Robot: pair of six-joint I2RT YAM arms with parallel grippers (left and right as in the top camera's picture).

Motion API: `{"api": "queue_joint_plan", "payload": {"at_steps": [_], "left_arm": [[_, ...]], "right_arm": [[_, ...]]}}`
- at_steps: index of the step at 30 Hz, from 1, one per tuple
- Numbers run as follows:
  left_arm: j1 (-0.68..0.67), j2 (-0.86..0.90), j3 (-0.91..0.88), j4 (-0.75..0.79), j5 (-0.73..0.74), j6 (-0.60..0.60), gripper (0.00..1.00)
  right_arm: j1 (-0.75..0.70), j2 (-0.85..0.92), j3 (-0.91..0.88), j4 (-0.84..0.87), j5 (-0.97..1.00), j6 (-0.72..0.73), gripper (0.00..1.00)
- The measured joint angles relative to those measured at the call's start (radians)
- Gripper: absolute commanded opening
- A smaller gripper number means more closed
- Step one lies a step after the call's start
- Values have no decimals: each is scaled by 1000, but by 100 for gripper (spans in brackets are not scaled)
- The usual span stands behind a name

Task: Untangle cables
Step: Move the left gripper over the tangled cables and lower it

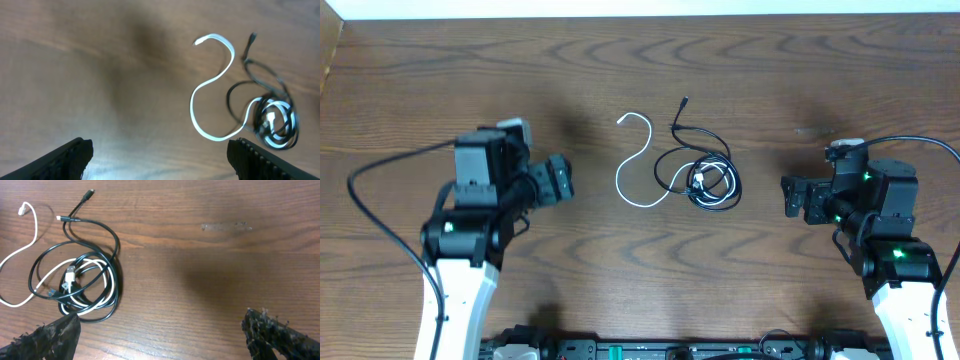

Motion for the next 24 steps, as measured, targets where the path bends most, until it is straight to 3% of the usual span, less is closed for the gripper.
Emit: {"api": "queue_joint_plan", "payload": {"at_steps": [8, 16, 24], "left_arm": [[-180, 192, 129, -20, -64, 0, 91], [-400, 418, 129, 210, -72, -18, 91], [-541, 663, 129, 309, -43, -235, 73]], "right_arm": [[0, 0, 0, -5, -3, 0, 99], [0, 0, 0, -8, -3, 0, 99], [0, 0, 1, -8, -3, 0, 99]]}}
